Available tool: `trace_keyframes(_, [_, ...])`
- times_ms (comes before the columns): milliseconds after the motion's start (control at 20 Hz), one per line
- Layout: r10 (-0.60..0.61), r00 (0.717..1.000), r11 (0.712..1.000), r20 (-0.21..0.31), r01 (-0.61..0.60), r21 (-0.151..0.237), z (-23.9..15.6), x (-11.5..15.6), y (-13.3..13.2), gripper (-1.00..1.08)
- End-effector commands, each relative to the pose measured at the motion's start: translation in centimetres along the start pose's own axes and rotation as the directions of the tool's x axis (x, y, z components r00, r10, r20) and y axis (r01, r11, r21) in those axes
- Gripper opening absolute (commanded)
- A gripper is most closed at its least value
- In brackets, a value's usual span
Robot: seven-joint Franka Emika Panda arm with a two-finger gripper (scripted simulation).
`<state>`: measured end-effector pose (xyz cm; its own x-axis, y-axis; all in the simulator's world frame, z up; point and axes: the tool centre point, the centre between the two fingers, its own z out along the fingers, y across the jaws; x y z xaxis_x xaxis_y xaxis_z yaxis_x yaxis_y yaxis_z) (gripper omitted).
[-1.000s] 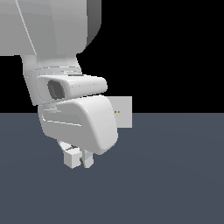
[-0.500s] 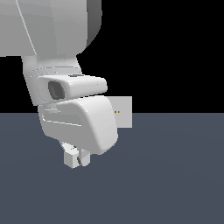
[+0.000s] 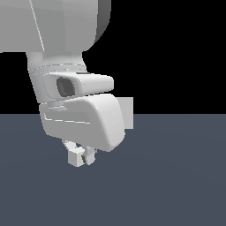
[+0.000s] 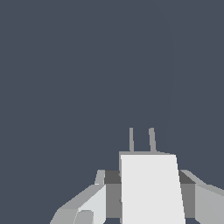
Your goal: Plug the charger into the wall socket.
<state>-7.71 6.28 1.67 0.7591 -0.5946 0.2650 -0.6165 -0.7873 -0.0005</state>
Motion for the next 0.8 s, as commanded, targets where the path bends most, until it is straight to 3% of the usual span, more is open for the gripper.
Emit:
trace_keyframes(0, [-0.027,1.000,1.000,-0.001,0.027,0.008,-0.2,0.4,0.3,-1.00])
trace_keyframes(350, [-0.142,0.990,0.989,-0.006,0.142,0.039,-1.1,2.0,1.3,-1.00])
trace_keyframes(750, [-0.296,0.955,0.952,-0.019,0.296,0.080,-2.3,4.4,2.4,-1.00])
